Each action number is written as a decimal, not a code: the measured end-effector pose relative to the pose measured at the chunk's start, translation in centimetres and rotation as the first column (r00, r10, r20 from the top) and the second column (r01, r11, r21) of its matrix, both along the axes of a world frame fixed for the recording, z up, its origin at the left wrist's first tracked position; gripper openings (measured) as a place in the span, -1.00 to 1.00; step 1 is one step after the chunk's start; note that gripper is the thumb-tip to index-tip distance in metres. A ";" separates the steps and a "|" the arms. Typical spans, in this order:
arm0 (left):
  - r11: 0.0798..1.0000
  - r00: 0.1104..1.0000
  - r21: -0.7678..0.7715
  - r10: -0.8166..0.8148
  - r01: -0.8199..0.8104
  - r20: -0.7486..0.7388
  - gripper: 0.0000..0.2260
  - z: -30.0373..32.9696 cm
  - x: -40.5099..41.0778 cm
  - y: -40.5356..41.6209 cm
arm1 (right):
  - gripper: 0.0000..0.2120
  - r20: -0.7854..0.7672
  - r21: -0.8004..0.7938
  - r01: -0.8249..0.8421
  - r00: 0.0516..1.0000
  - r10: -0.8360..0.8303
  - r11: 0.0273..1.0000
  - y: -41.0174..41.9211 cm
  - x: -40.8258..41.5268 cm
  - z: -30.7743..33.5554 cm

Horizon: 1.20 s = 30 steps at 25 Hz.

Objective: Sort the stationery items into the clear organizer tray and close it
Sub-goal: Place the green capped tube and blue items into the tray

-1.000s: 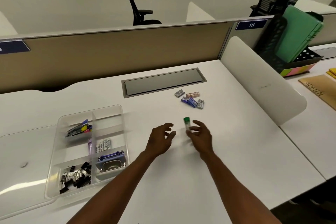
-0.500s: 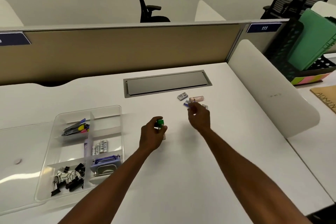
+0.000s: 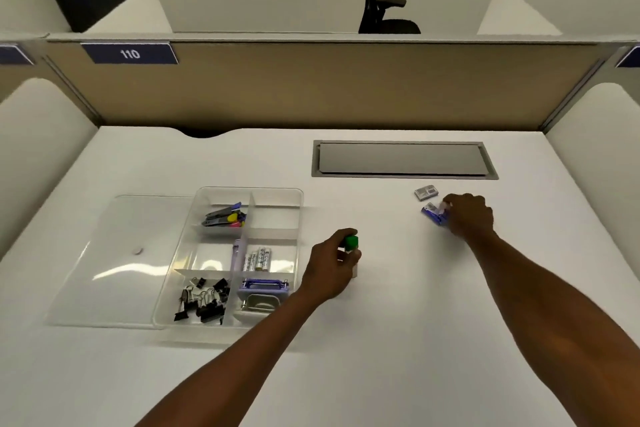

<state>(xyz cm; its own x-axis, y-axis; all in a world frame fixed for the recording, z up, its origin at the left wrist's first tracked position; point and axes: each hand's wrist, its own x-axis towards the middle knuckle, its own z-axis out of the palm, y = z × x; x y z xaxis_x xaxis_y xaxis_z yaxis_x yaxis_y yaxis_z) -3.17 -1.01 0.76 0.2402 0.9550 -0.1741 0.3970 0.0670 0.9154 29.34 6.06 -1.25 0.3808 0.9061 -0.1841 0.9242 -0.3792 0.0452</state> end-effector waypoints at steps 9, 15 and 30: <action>0.981 0.975 -0.023 0.195 -0.194 0.103 -0.64 1.5 -2.8 -2.3 | -0.78 -0.412 0.556 0.268 0.911 -0.019 0.786 0.9 -2.9 0.1; 0.924 0.913 0.017 0.375 -0.382 0.159 -0.70 2.5 -5.6 -2.8 | -0.85 -0.921 0.360 0.455 0.313 0.232 0.814 -3.9 -16.4 2.5; 0.933 0.933 0.031 0.358 -0.359 0.026 -0.70 2.9 -23.2 0.9 | -0.77 -0.990 0.139 0.240 0.036 0.135 0.961 -6.4 -40.1 3.2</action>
<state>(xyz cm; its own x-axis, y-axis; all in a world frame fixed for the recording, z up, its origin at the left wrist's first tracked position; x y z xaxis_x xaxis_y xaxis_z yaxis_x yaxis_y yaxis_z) -26.33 -0.11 3.67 -0.1162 0.9836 -0.1377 0.3344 0.1693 0.9271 -10.76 -0.33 1.97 0.0522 0.9665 -0.2514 -0.0139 -0.2510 -0.9679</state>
